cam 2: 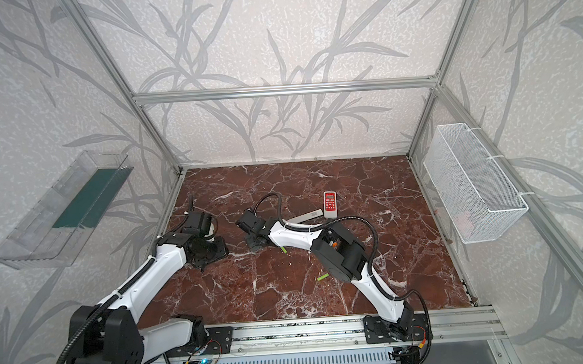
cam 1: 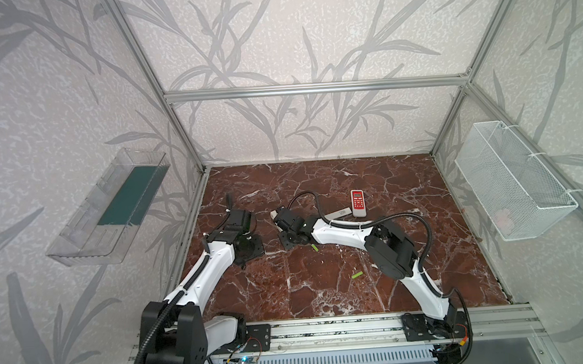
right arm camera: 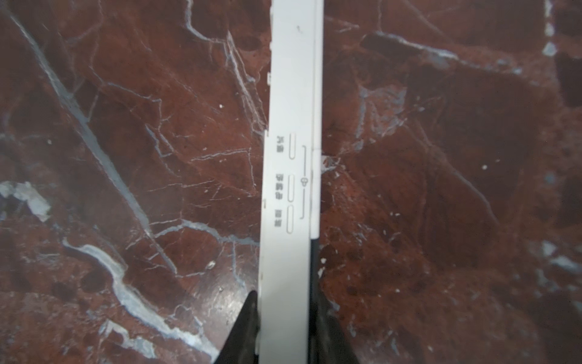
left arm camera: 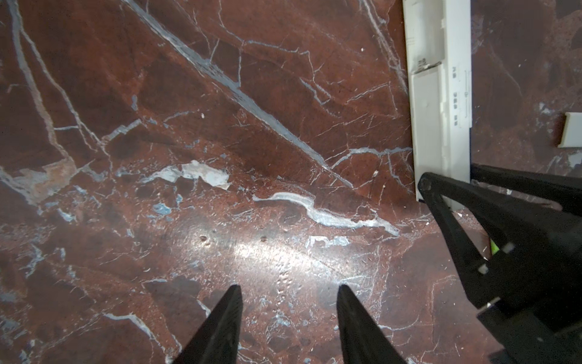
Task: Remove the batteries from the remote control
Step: 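Grasp the white compartment with the right gripper while the left gripper releases it, then lower the white compartment onto the table and open the right gripper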
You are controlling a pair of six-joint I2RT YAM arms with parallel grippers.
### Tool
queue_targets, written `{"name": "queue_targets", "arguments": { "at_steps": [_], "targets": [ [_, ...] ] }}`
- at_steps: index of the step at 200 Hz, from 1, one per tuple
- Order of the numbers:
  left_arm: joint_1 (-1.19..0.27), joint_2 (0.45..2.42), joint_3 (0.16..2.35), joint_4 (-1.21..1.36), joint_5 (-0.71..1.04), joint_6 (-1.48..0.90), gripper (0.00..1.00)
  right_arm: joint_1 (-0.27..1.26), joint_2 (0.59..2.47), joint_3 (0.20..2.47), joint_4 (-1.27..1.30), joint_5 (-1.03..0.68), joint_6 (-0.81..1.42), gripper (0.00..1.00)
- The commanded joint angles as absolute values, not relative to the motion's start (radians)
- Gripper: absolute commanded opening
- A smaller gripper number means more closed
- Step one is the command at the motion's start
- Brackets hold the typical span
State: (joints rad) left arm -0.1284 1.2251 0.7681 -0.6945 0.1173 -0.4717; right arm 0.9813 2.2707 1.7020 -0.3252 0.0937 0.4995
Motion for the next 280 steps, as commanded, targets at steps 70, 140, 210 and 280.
{"name": "queue_targets", "arguments": {
  "at_steps": [70,140,210,280],
  "targets": [
    [-0.12,1.285,0.769,-0.655,0.214,-0.471,0.48,0.862,2.181,1.47,-0.128,-0.276,0.771,0.38],
    [-0.12,1.282,0.77,-0.66,0.216,-0.471,0.47,0.85,2.156,1.473,-0.232,-0.124,0.694,0.48],
    [-0.12,1.306,0.782,-0.655,0.232,-0.468,0.46,0.843,2.119,1.423,-0.133,-0.183,0.7,0.11],
    [-0.121,1.332,0.785,-0.625,0.268,-0.475,0.45,0.803,2.164,1.312,0.092,-0.399,0.94,0.07]
  ]
}}
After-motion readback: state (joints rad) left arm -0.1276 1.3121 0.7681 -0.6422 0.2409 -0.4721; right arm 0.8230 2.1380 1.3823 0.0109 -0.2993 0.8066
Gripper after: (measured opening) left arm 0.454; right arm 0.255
